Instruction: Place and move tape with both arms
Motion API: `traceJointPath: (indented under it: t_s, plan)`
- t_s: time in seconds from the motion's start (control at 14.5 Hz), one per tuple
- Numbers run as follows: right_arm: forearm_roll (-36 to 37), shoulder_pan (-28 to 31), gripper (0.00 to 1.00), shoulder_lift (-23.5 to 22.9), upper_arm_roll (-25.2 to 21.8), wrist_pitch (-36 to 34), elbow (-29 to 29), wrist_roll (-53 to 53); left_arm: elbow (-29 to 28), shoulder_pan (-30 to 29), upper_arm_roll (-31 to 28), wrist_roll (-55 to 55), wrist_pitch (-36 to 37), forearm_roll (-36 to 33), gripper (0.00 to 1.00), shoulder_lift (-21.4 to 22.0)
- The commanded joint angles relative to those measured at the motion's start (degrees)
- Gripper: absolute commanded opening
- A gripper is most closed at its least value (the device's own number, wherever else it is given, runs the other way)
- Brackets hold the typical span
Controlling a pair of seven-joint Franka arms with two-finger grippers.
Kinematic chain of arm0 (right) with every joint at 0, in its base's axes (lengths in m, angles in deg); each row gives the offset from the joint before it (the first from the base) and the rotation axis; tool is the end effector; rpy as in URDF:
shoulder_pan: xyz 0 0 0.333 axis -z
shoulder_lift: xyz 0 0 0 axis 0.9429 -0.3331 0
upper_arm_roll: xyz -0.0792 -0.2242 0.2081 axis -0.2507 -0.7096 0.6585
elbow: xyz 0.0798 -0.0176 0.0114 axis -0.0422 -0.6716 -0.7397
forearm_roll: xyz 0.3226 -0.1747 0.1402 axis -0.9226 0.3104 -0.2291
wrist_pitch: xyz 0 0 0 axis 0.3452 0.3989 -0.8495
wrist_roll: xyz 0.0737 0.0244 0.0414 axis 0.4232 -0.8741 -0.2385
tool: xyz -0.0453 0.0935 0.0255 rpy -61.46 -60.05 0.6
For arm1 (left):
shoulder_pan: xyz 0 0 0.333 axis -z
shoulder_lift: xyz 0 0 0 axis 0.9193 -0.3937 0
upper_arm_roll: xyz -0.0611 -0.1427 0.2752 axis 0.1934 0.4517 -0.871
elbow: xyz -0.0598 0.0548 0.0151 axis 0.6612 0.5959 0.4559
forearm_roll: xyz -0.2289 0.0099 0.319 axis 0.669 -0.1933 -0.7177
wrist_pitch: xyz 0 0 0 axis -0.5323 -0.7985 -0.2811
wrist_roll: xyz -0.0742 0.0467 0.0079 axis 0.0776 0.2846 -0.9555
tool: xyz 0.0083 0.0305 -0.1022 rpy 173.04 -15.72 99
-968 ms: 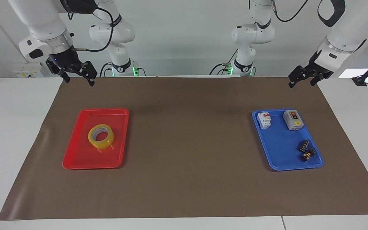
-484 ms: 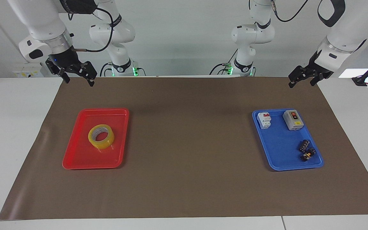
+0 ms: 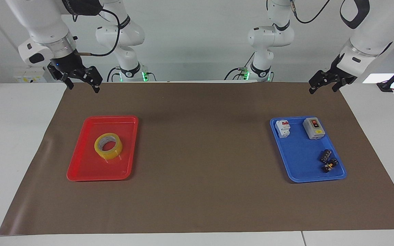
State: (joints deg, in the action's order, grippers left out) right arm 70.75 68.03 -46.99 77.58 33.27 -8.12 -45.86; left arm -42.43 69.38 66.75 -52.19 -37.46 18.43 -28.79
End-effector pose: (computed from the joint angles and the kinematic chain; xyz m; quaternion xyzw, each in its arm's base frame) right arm 0.5372 0.0042 0.6351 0.9951 -0.0962 -0.0197 0.0103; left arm 0.5401 -0.0142 0.6178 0.9986 0.0161 -0.0487 0.0100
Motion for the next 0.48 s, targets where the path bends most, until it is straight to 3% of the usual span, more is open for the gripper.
traceJointPath:
  t_s: [0.0,0.41]
  plan:
    - [-0.20,0.32,1.00,-0.68,-0.19,-0.55,1.05,1.22,-1.71,-0.54,0.20,0.68,0.21,1.20,1.00,1.55]
    - [0.07,-3.02,1.00,-0.76,-3.36,-0.99,1.41,1.40,-1.71,-0.54,0.20,0.68,0.21,1.20,1.00,1.55]
